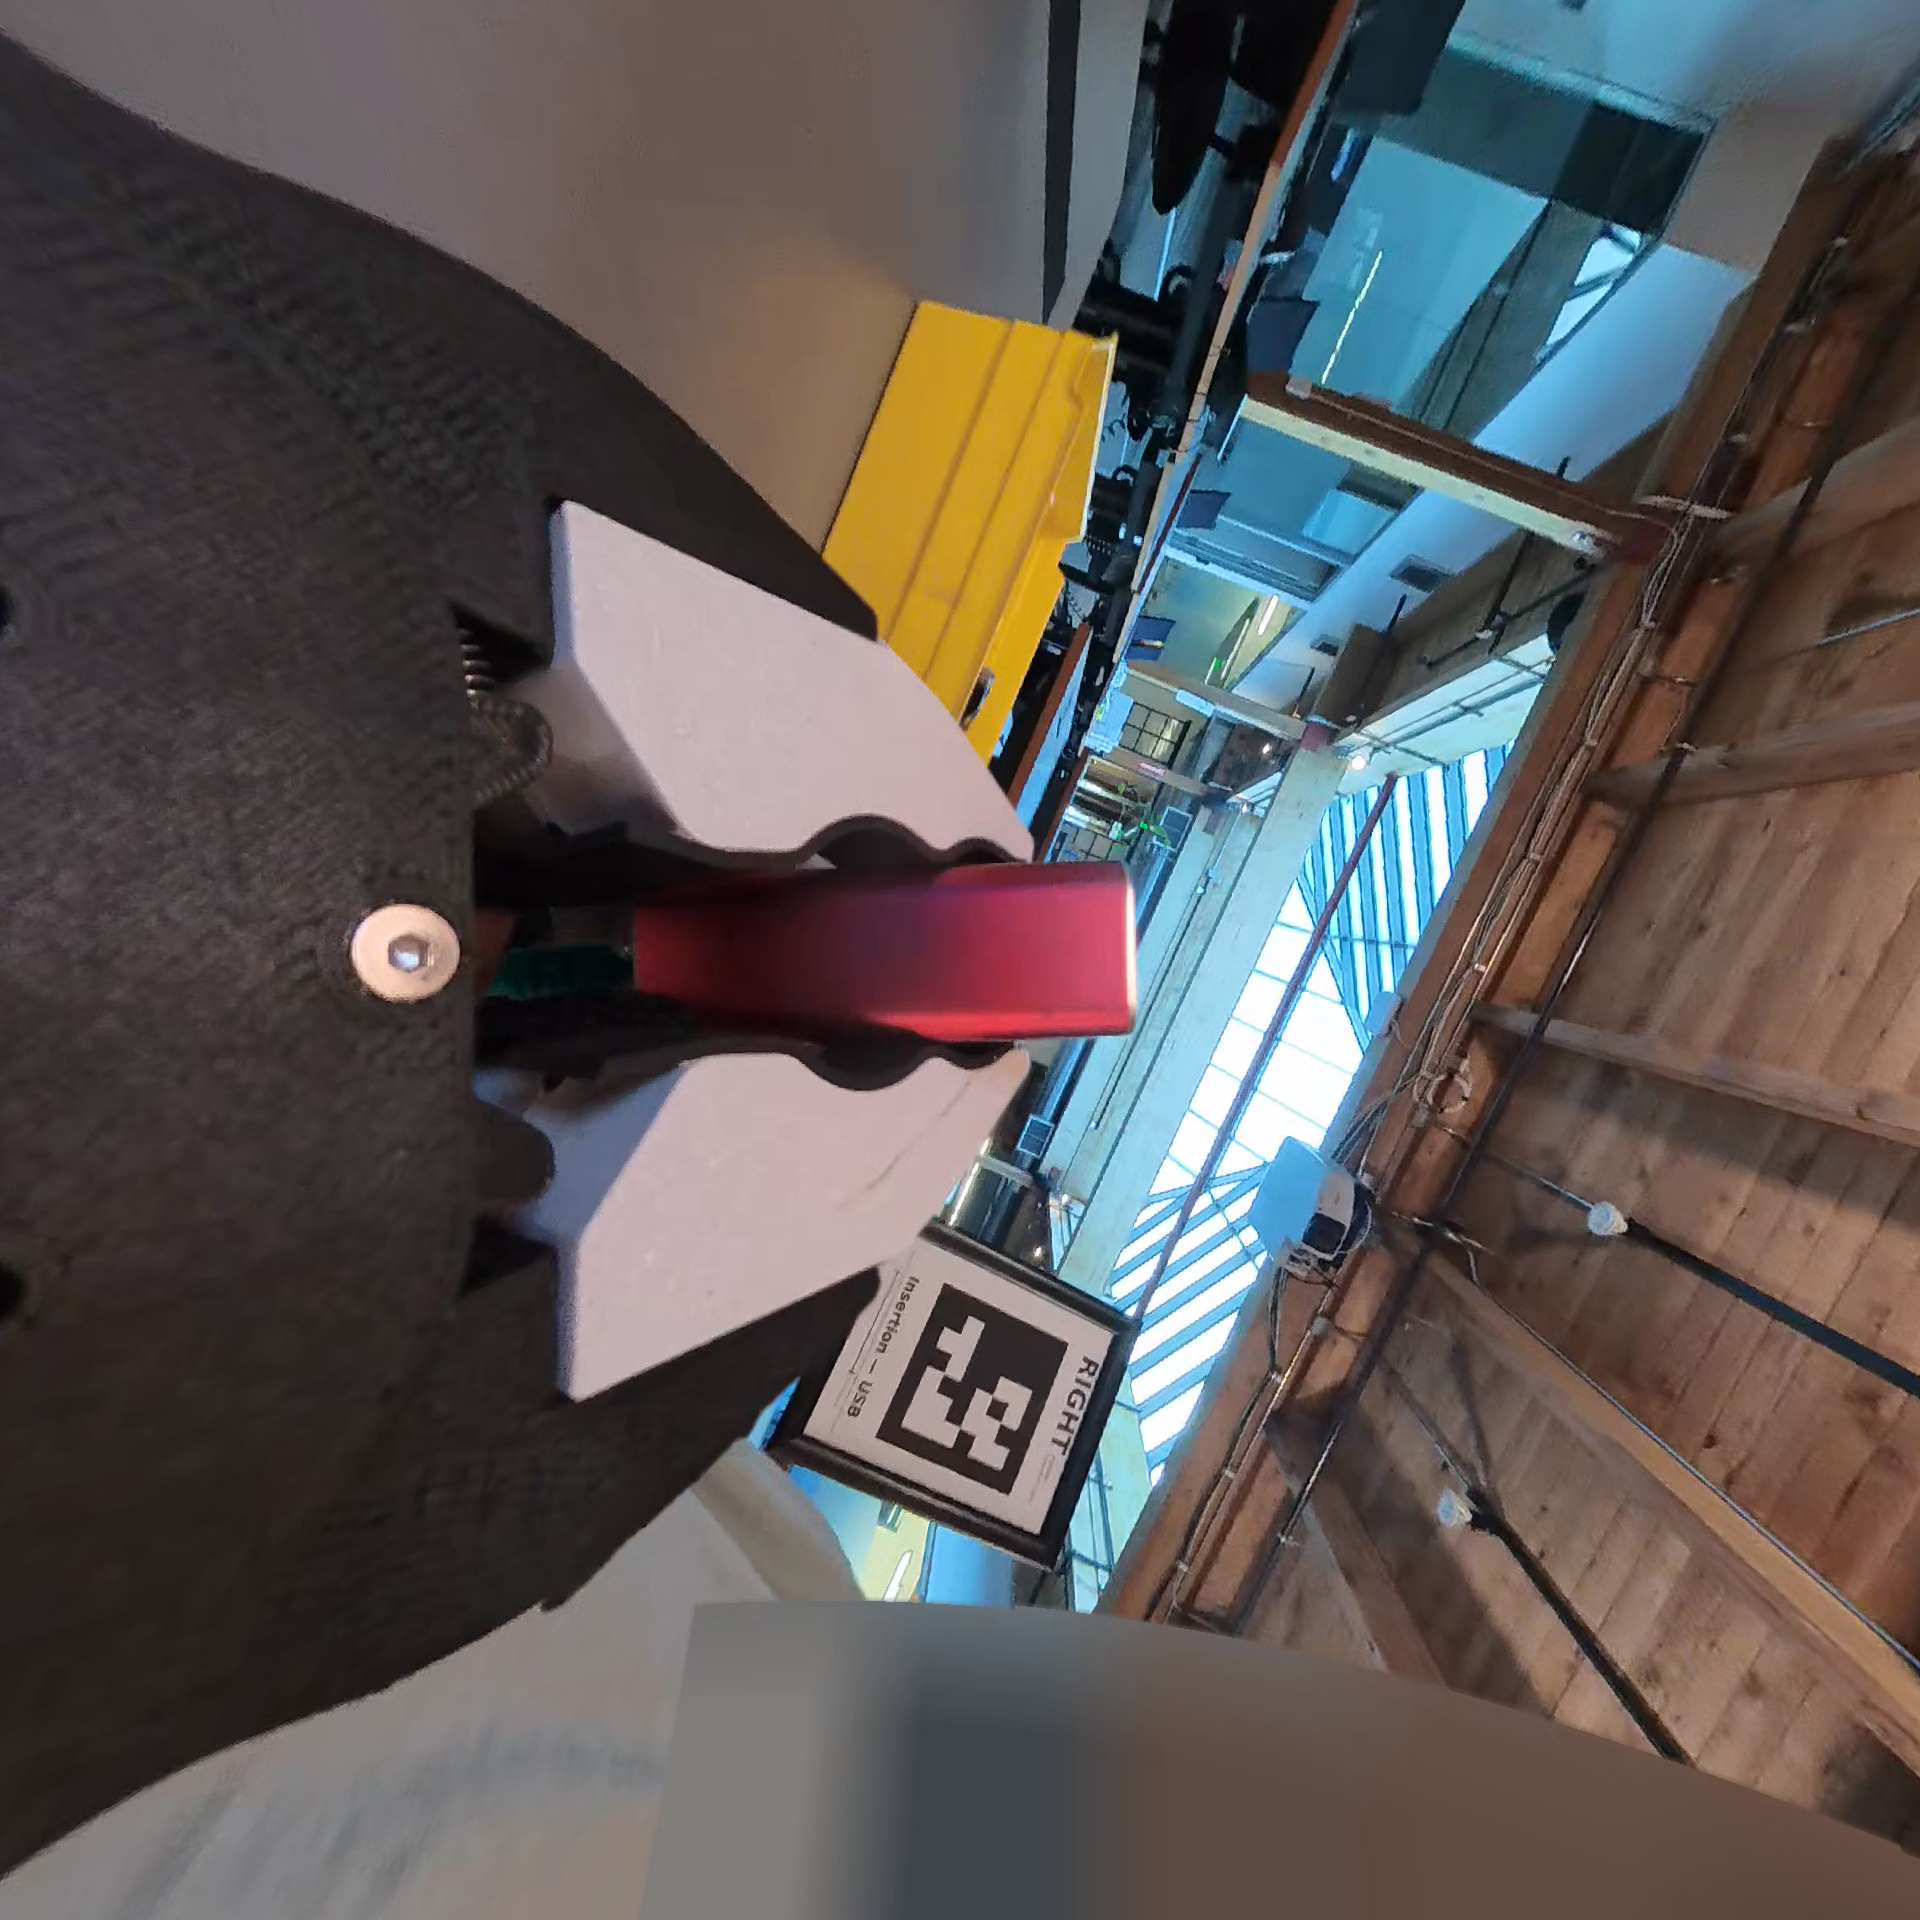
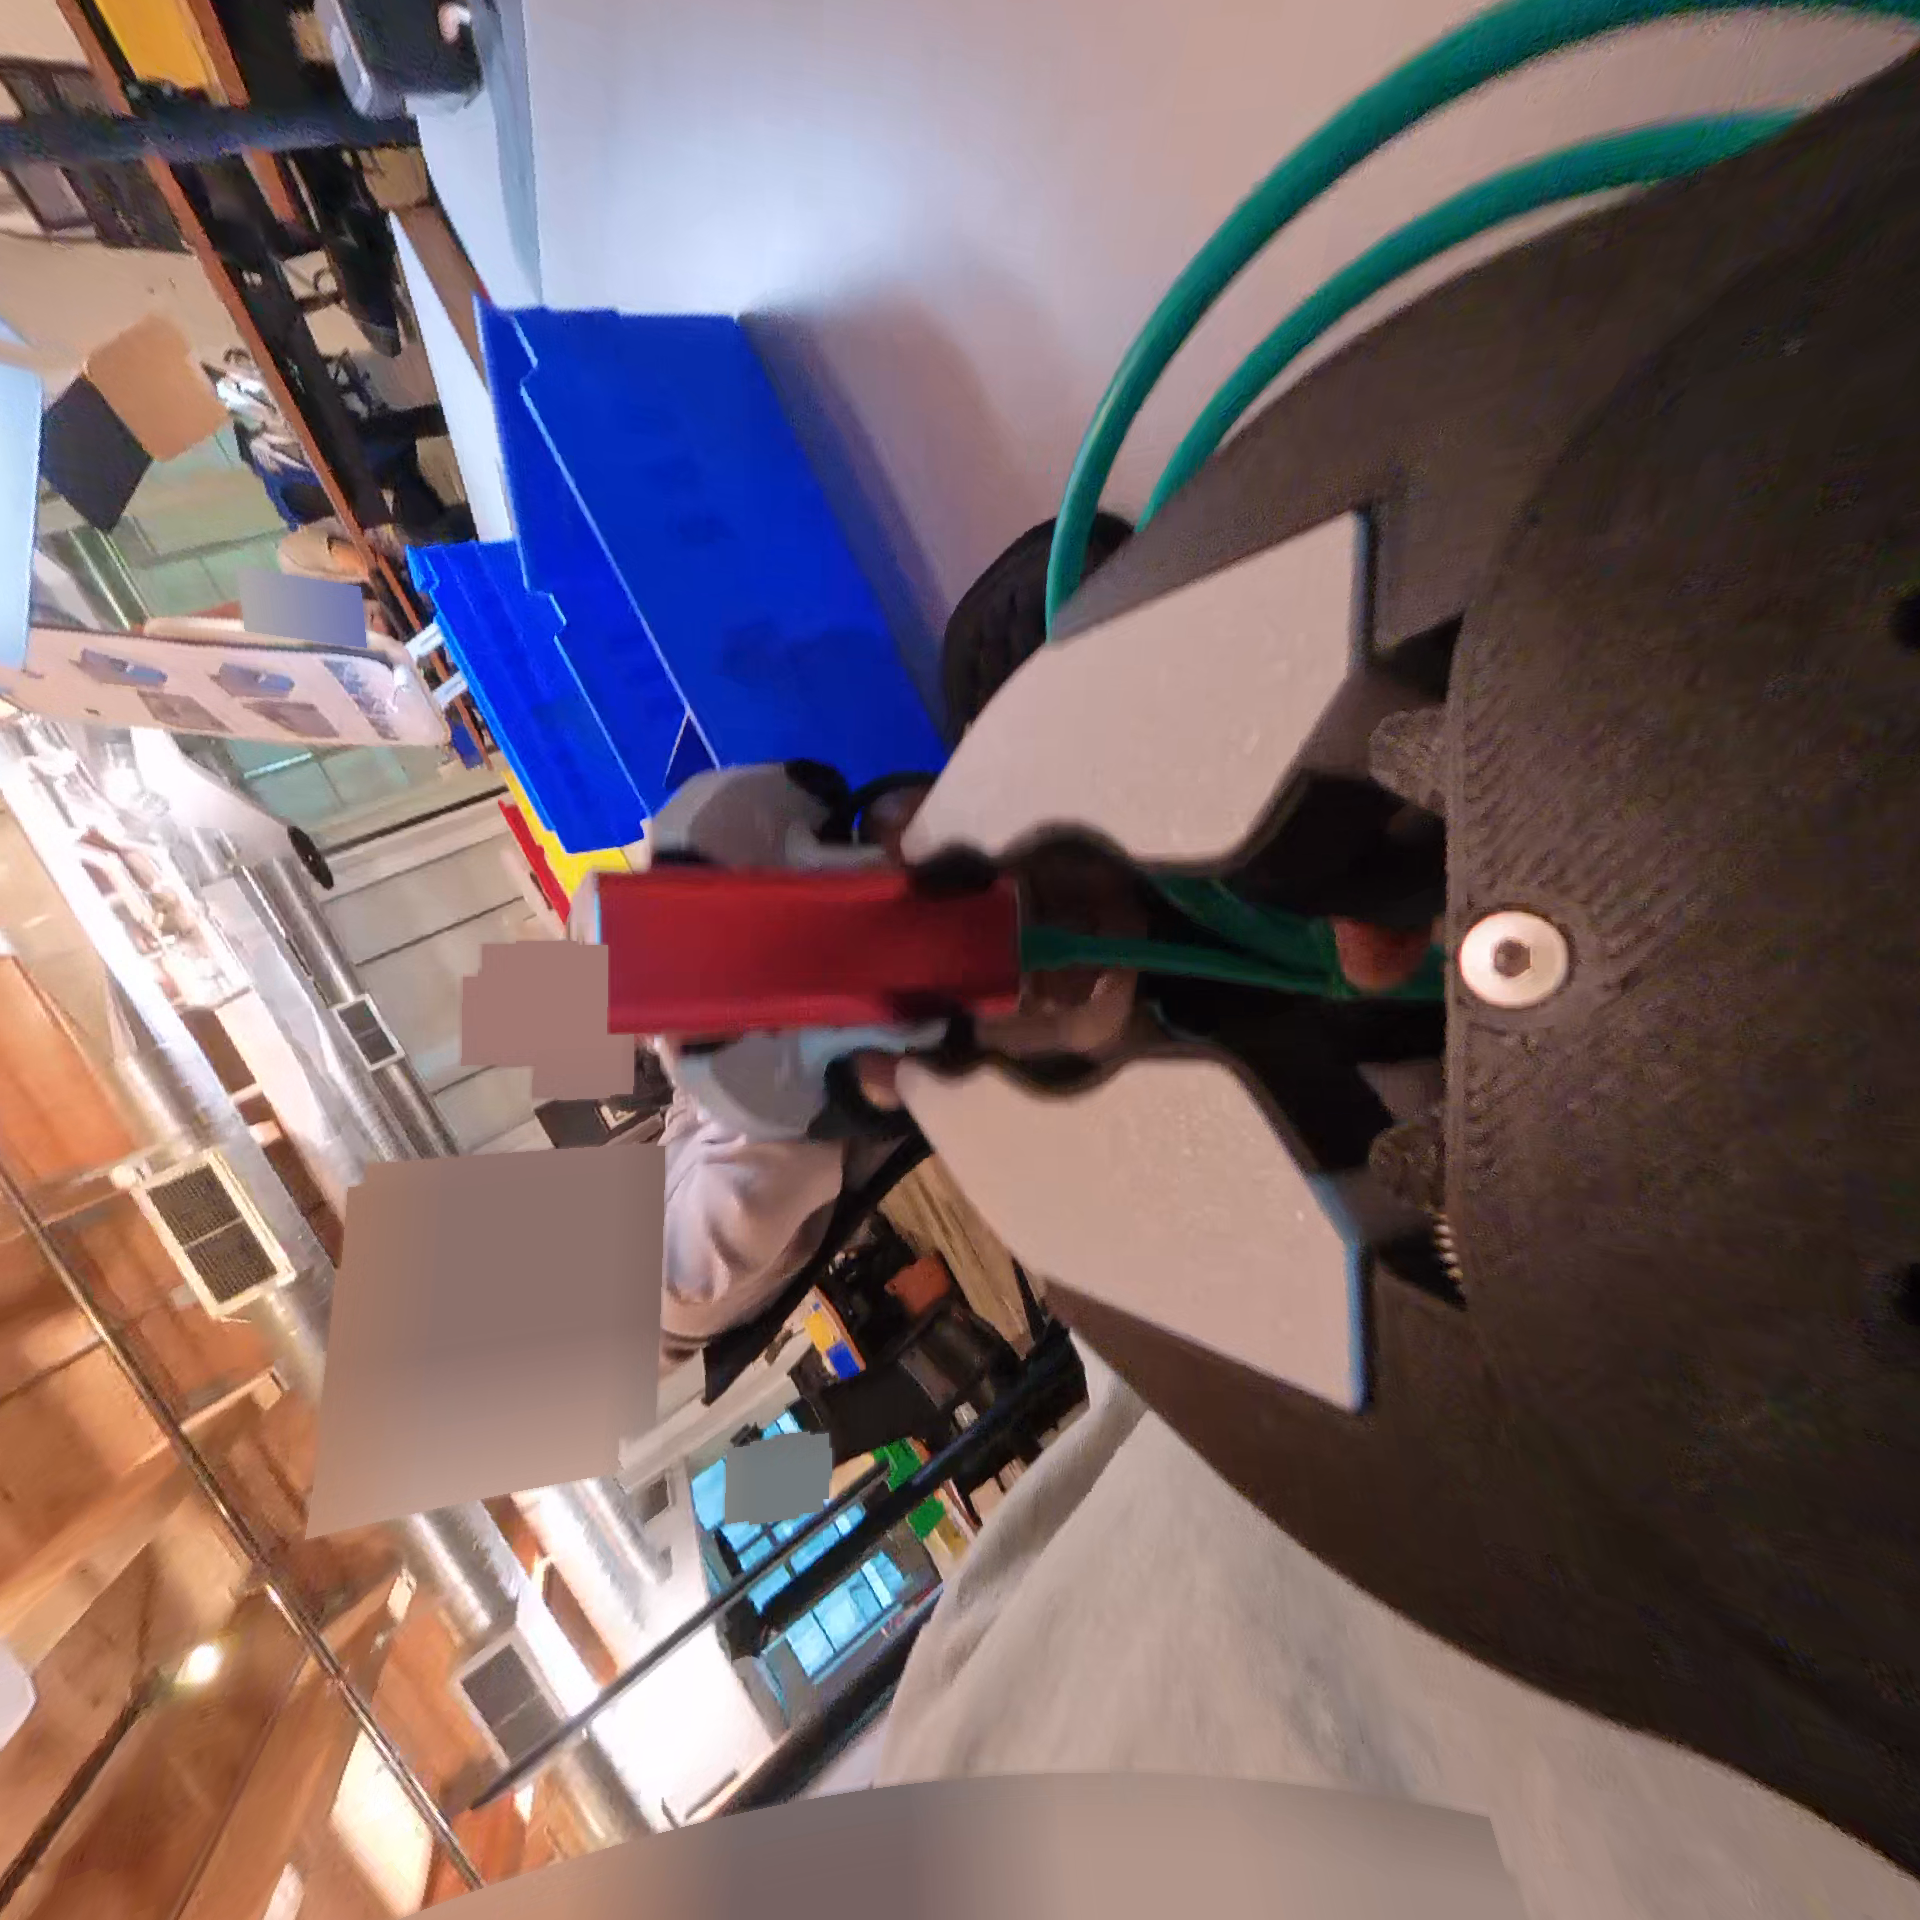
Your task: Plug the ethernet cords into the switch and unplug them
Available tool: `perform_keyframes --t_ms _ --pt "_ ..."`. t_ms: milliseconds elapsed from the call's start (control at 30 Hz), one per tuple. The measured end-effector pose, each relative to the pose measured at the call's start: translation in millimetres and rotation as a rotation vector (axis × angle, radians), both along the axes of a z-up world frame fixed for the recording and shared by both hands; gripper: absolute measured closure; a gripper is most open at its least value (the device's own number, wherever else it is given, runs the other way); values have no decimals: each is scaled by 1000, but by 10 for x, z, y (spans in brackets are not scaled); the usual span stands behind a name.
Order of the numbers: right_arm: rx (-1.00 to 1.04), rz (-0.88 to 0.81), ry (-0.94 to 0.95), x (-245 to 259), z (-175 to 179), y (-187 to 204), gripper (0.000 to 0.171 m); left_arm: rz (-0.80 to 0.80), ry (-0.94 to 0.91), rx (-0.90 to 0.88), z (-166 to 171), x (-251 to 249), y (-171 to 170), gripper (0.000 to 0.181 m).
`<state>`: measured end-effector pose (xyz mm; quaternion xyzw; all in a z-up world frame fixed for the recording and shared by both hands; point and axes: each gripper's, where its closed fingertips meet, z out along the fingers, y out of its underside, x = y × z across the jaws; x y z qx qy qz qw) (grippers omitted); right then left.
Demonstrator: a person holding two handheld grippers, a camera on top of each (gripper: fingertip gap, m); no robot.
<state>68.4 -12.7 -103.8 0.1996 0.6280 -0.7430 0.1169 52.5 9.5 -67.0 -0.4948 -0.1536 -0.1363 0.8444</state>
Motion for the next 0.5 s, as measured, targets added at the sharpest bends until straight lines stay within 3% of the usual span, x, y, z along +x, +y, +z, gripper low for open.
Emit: perform_keyframes --t_ms 100,167,233,367,500 --pt "79 7 106 35 -57 98 145 -13 63 -97 -72 74 94 152" --pt "269 -15 244 61 -135 223 144 -11 139 -173 -108 136 127 143" --pt "464 -39 353 105 -180 362 145 -1 223 -292 -201 187 169 133" --pt "632 32 429 346 -171 425 145 -54 409 -579 -472 428 289 123" --pt "735 43 472 400 -194 343 145 -49 497 -582 -247 637 283 128"
